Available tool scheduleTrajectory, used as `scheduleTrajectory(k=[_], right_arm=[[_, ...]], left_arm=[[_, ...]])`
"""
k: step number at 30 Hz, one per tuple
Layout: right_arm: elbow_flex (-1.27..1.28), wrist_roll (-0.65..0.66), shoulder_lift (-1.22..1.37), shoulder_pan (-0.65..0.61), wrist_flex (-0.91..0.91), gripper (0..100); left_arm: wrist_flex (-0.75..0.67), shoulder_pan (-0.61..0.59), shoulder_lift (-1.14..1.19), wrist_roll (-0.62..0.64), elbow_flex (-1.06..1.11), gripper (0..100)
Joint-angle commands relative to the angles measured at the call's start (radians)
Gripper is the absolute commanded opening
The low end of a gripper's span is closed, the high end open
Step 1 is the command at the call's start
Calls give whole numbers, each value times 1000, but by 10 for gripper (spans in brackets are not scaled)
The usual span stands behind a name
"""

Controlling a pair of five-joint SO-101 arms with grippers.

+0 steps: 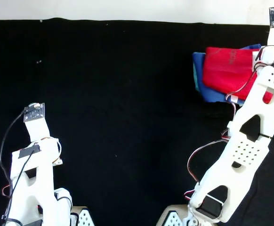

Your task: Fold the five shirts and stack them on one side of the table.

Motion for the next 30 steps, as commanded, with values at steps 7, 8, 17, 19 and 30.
scheduleTrajectory(k=[7,8,17,19,30], right_arm=[[-56,-21,-30,35,56,122],[-56,-21,-56,30,94,122],[-54,-23,-349,-74,312,127],[-56,-23,-406,-125,367,127],[105,-38,-756,-398,512,127]], left_arm=[[-32,13,-1,11,1,13],[-32,13,-1,11,1,13],[-32,13,-1,11,1,13],[-32,13,-1,11,1,13],[-32,13,-1,11,1,13]])
